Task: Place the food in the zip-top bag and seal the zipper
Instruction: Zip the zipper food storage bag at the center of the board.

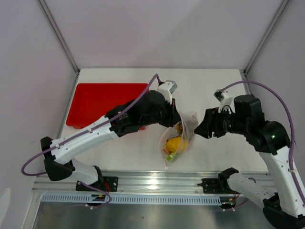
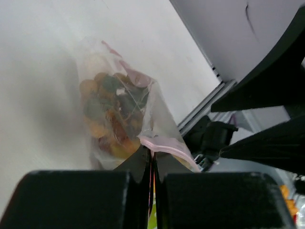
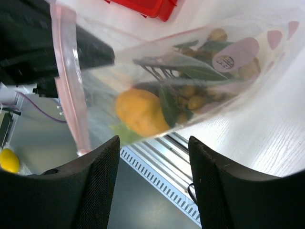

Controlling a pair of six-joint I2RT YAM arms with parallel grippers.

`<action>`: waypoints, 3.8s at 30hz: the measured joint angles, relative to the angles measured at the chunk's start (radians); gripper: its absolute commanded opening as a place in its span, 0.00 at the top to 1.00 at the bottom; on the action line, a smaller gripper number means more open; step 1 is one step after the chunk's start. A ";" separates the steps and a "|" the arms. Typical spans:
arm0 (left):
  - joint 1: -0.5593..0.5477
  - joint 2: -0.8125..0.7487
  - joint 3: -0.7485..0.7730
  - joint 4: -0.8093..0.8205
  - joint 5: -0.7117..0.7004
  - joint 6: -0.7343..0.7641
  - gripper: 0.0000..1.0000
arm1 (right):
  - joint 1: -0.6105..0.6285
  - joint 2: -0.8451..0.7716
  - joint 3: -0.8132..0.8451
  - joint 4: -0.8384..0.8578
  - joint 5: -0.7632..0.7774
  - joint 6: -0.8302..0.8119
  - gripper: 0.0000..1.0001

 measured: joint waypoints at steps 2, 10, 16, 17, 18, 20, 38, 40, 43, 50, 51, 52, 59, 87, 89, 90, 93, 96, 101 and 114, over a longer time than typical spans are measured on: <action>0.006 0.000 0.034 -0.028 -0.007 -0.047 1.00 | 0.004 -0.029 -0.014 -0.002 -0.011 -0.009 0.39; 0.038 0.030 0.131 -0.083 -0.059 -0.212 0.99 | 0.143 -0.061 -0.047 0.014 -0.047 -0.014 0.39; 0.042 0.080 0.188 -0.091 -0.124 -0.290 0.99 | 0.397 0.004 -0.047 0.055 0.087 0.035 0.36; 0.044 0.082 0.188 -0.095 -0.132 -0.299 0.99 | 0.433 0.011 -0.048 0.066 0.111 0.046 0.36; 0.047 0.084 0.188 -0.098 -0.143 -0.311 1.00 | 0.468 0.012 -0.053 0.082 0.140 0.057 0.36; 0.051 0.085 0.188 -0.103 -0.161 -0.328 0.99 | 0.550 0.008 -0.065 0.103 0.211 0.078 0.36; 0.058 0.086 0.189 -0.117 -0.239 -0.409 1.00 | 1.019 0.156 -0.105 0.140 0.893 0.278 0.52; 0.058 0.085 0.189 -0.117 -0.243 -0.409 1.00 | 1.023 0.153 -0.109 0.138 0.954 0.300 0.58; 0.058 0.083 0.185 -0.117 -0.250 -0.417 1.00 | 1.023 0.144 -0.128 0.146 1.010 0.314 0.64; 0.059 0.075 0.174 -0.117 -0.257 -0.425 0.99 | 1.031 0.129 -0.180 0.180 1.061 0.321 0.73; 0.060 0.074 0.172 -0.117 -0.259 -0.425 0.99 | 1.032 0.130 -0.181 0.180 1.065 0.322 0.74; 0.060 0.073 0.169 -0.117 -0.260 -0.425 0.99 | 1.034 0.131 -0.182 0.181 1.069 0.325 0.78; 0.062 0.037 0.124 -0.102 -0.257 -0.419 1.00 | 1.053 0.154 -0.176 0.137 1.099 0.367 1.00; 0.065 -0.681 -0.576 0.560 0.484 0.486 0.01 | 1.052 0.013 0.006 0.019 0.423 0.091 1.00; 0.065 -0.623 -0.486 0.513 0.596 0.568 0.00 | 1.052 0.018 0.006 0.019 0.372 0.090 1.00; 0.065 -0.589 -0.439 0.491 0.651 0.603 0.01 | 1.052 0.019 0.006 0.019 0.352 0.090 1.00; 0.065 -0.487 -0.331 0.431 0.812 0.673 0.01 | 1.052 0.023 0.006 0.019 0.307 0.090 1.00; 0.064 -0.418 -0.314 0.387 0.944 0.704 0.00 | 1.052 0.027 0.006 0.019 0.278 0.090 1.00; 0.054 -0.323 -0.315 0.324 1.067 0.725 0.00 | 1.052 0.026 0.006 0.020 0.255 0.090 1.00; -0.016 -0.174 -0.249 0.184 1.182 0.766 0.00 | 1.052 0.013 0.006 0.019 0.258 0.090 1.00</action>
